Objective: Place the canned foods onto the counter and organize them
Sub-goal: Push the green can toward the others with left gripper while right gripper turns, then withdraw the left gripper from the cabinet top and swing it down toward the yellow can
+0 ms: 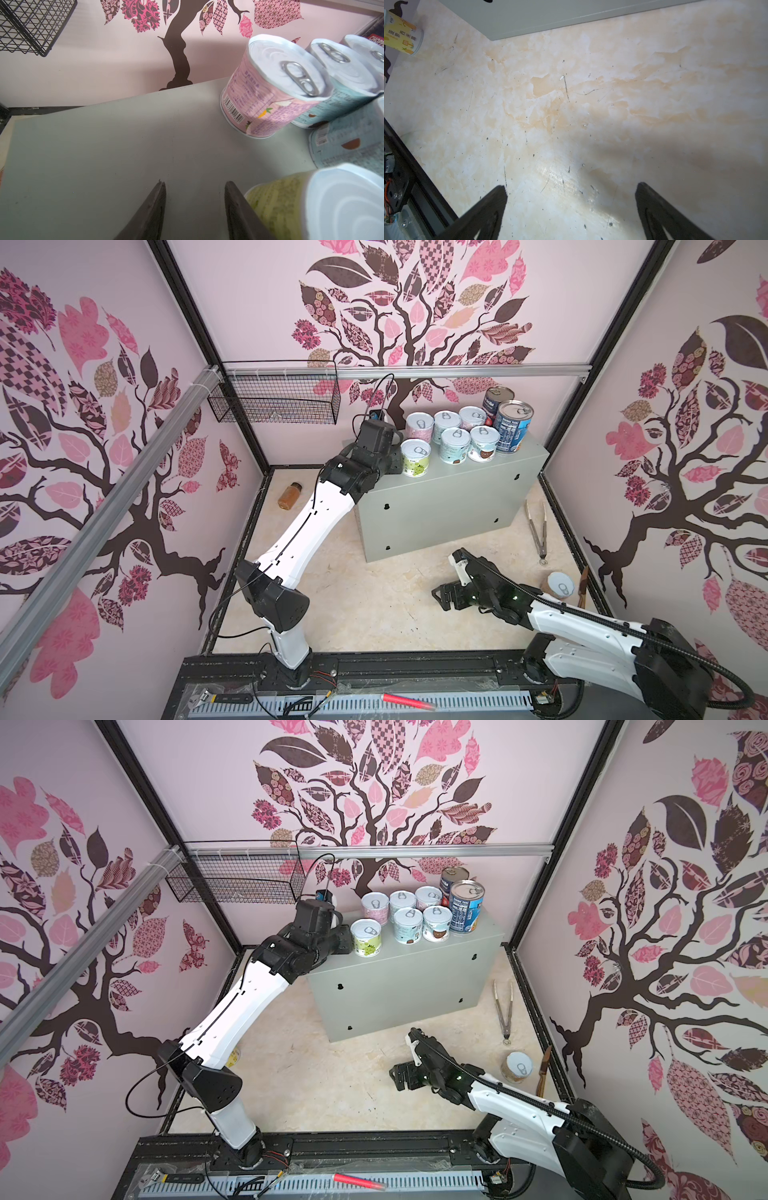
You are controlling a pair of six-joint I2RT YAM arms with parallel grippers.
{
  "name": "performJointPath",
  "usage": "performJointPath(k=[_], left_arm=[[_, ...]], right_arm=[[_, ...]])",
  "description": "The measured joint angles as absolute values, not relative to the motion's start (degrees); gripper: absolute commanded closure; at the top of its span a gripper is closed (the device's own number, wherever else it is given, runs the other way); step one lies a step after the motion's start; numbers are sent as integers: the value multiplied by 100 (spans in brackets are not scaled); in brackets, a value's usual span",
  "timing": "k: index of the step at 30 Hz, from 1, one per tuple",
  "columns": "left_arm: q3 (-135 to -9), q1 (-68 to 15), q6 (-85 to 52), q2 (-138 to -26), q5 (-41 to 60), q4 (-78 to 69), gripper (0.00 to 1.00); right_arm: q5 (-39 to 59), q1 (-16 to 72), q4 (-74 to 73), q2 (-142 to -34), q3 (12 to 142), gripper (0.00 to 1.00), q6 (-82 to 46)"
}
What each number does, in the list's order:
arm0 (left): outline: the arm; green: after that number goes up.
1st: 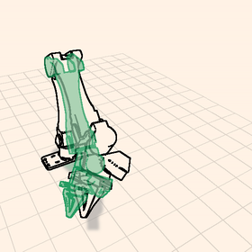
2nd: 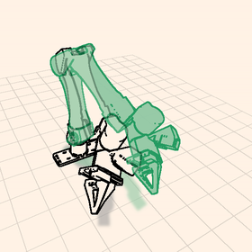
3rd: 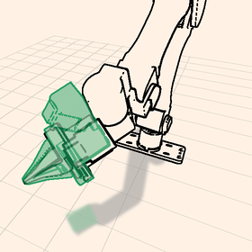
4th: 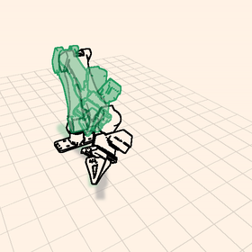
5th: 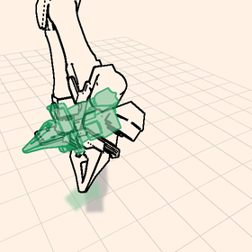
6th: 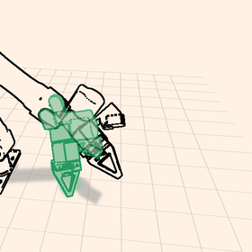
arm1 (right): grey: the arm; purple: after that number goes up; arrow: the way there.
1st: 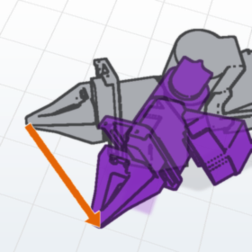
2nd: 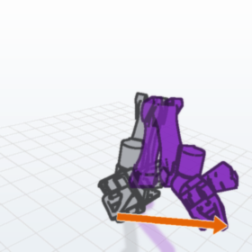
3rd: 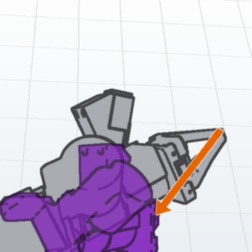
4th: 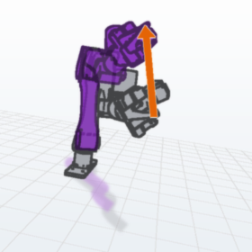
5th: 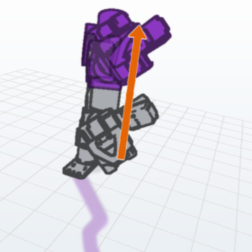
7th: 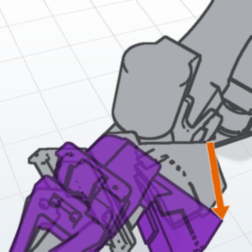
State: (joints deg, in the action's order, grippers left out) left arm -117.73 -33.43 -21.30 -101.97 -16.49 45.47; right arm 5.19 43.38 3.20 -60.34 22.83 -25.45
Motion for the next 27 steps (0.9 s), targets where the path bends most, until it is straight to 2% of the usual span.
performJointPath(k=[18,27], left_arm=[[-12514,-3509,-2156,-10827,-1896,4593,49],[-12501,-3503,-1909,-10652,-1691,4842,33]], right_arm=[[515,4338,550,-5636,2309,0,-2543],[530,4338,917,-5148,3028,6,-2449]])
